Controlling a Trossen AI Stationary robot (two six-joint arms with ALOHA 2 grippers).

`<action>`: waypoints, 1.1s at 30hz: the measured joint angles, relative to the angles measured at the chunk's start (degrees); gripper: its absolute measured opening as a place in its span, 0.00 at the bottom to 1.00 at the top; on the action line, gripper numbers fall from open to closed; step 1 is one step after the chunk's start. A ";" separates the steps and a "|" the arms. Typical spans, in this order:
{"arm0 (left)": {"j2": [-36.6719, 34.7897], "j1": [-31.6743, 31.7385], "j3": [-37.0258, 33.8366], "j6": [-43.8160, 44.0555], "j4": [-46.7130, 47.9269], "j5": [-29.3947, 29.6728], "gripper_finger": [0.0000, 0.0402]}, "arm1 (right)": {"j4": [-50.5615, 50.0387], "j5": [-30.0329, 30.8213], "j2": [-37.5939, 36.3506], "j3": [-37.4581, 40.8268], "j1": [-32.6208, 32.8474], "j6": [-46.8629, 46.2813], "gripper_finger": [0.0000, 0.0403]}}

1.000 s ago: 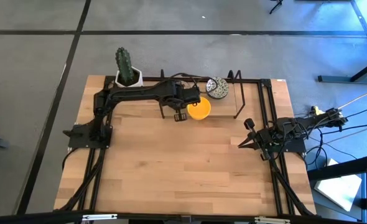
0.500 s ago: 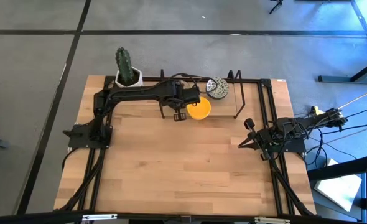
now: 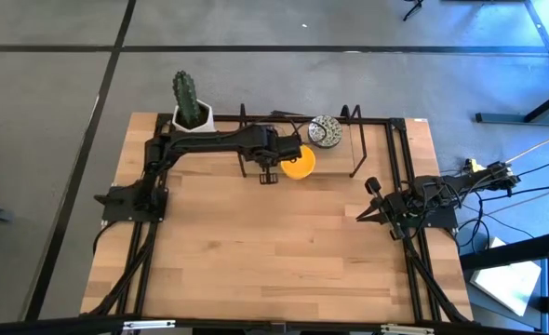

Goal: Pick & Place Mini bowls
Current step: Stack the green patterned bowl on the green patterned bowls on the shelf

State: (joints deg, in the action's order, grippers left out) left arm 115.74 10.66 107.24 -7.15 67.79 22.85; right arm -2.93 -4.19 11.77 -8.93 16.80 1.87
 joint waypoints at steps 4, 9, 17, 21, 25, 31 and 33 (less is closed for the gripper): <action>0.53 0.00 0.00 0.87 0.35 -0.04 0.05 | -0.01 -0.07 0.00 0.02 0.00 0.02 0.05; 0.50 -0.04 0.00 0.83 0.24 -0.55 0.08 | -0.01 0.02 0.00 0.01 0.01 -0.04 0.05; 0.50 -0.04 0.00 0.81 0.74 -1.88 0.10 | -0.02 0.02 0.00 0.00 0.00 -0.09 0.05; 0.50 -0.04 0.00 0.52 1.33 -1.59 0.10 | -0.03 0.02 0.00 0.00 0.00 0.02 0.05; 0.48 -0.04 0.20 1.03 4.17 -1.23 0.12 | -0.03 0.02 0.00 0.02 0.00 0.04 0.05; 0.44 -0.07 0.28 1.88 4.50 1.48 0.23 | -0.03 0.02 0.00 0.00 0.00 -0.04 0.05; 0.44 -0.04 0.28 1.87 4.50 1.92 0.27 | -0.03 0.02 0.00 0.00 0.00 -0.02 0.05</action>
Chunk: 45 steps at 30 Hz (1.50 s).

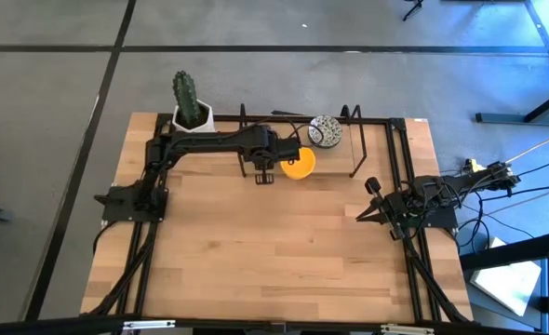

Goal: Pick & Place Mini bowls
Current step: Stack the green patterned bowl on the green patterned bowls on the shelf

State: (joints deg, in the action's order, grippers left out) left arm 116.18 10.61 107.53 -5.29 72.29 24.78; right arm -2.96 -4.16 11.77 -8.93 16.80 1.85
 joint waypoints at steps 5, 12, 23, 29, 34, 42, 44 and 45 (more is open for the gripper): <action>0.00 -0.09 0.00 -0.76 0.02 2.88 0.36 | 0.00 0.01 0.00 0.00 0.01 0.11 0.05; 0.00 -1.49 0.30 -1.48 0.70 5.05 0.42 | 0.00 0.02 0.00 0.00 0.02 0.13 0.05; -0.20 -3.26 8.28 -0.87 5.70 2.16 0.42 | -0.01 0.02 0.00 0.00 0.01 0.15 0.05; -0.13 -3.45 8.91 3.14 11.77 -1.53 0.41 | -0.04 0.02 0.00 0.00 0.01 0.15 0.05; -0.04 -3.39 7.91 4.16 12.13 0.98 0.41 | -0.07 0.02 0.00 0.00 0.02 0.15 0.05; -0.07 -1.72 7.93 3.05 11.05 1.09 0.31 | -0.07 0.02 0.00 0.00 0.02 0.15 0.05; -0.07 -1.35 7.93 3.05 10.30 0.65 0.26 | -0.07 0.02 0.00 0.00 0.02 0.15 0.05; -0.07 -1.31 7.93 3.05 9.88 0.22 0.23 | -0.07 0.02 0.00 0.00 0.02 0.15 0.05</action>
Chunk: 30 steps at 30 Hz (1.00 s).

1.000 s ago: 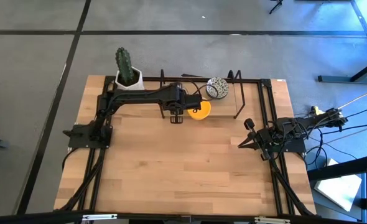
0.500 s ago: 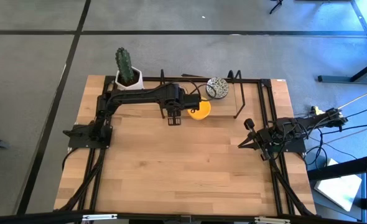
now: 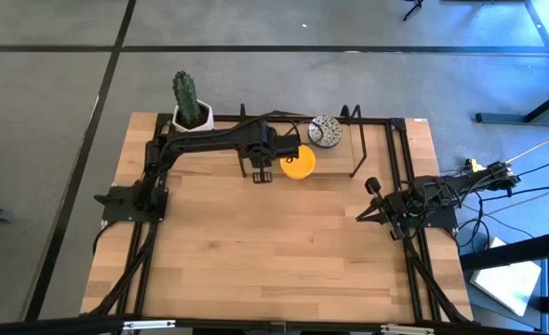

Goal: Pick & Place Mini bowls
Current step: Stack the green patterned bowl on the green patterned bowls on the shelf

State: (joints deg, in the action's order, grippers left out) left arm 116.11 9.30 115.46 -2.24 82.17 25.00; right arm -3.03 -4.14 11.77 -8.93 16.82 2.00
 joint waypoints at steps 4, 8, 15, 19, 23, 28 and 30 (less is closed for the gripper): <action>0.19 -0.03 0.00 -1.36 -1.18 -1.97 0.15 | -0.13 0.00 0.00 0.00 -0.01 0.05 0.05; 1.18 -0.31 -0.01 -2.82 -1.19 -2.16 0.10 | -0.22 0.00 0.00 0.00 -0.02 0.15 0.05; 4.76 0.28 -0.02 -4.32 -1.16 -1.95 0.04 | -0.37 0.02 0.09 0.00 0.00 0.20 0.05; 5.81 0.26 -0.02 -5.48 -0.96 -1.35 0.02 | -0.83 0.02 0.09 0.00 -0.02 0.22 0.05; 5.58 0.13 -0.02 -6.07 -0.92 0.69 0.01 | -1.20 0.02 0.09 0.00 0.00 0.96 0.05; 3.12 0.02 0.00 -6.60 -0.96 1.16 0.01 | -1.20 0.02 0.09 0.00 -0.02 0.79 0.05; 1.68 -0.04 0.00 -6.59 -1.61 1.39 0.01 | -1.18 0.02 0.09 0.00 -0.02 0.79 0.05</action>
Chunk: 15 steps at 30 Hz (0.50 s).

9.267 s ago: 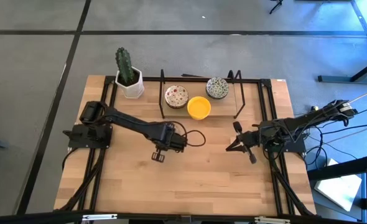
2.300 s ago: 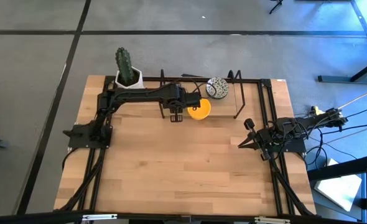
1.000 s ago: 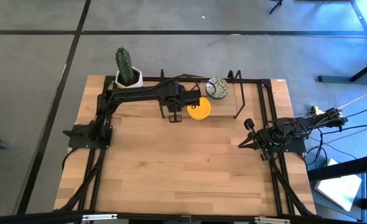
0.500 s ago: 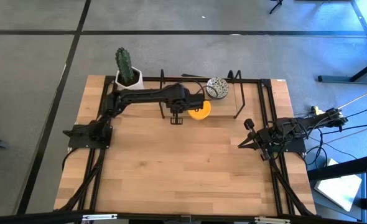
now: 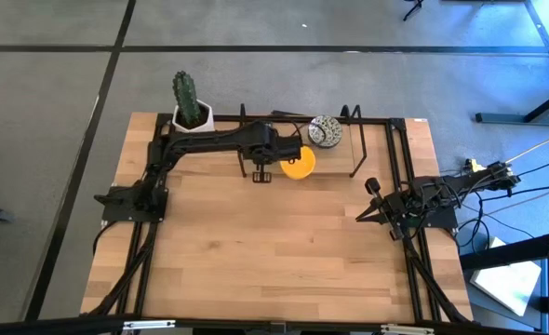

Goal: Pick & Place Mini bowls
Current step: Stack the green patterned bowl on the green patterned bowls on the shelf

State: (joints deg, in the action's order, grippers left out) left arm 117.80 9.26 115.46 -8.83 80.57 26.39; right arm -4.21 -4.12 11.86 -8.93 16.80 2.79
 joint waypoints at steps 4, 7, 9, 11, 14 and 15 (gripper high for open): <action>-3.03 -0.11 0.07 0.04 -1.68 1.13 0.00 | 0.00 -0.01 0.01 0.00 0.02 -0.15 0.05; -4.52 0.06 0.09 1.42 -3.27 8.45 0.01 | 0.02 0.00 0.00 0.00 0.00 -0.16 0.05; -4.86 0.97 0.09 3.28 -4.16 12.14 0.01 | 0.02 0.00 0.00 0.00 0.02 -0.29 0.05; -4.81 2.44 0.08 5.17 -5.19 12.48 0.00 | 0.02 0.00 0.02 0.00 0.02 -0.81 0.05; -4.73 4.32 -1.78 6.78 -6.41 12.54 0.01 | 0.02 -0.02 0.01 0.00 0.02 -0.90 0.05; -4.60 4.94 -2.89 7.31 -6.66 12.69 0.01 | 0.02 -0.01 0.00 0.00 0.00 -0.90 0.05</action>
State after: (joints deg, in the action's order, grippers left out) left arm 113.19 14.19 112.57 -1.52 73.91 39.07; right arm -4.19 -4.13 11.86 -8.93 16.80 1.89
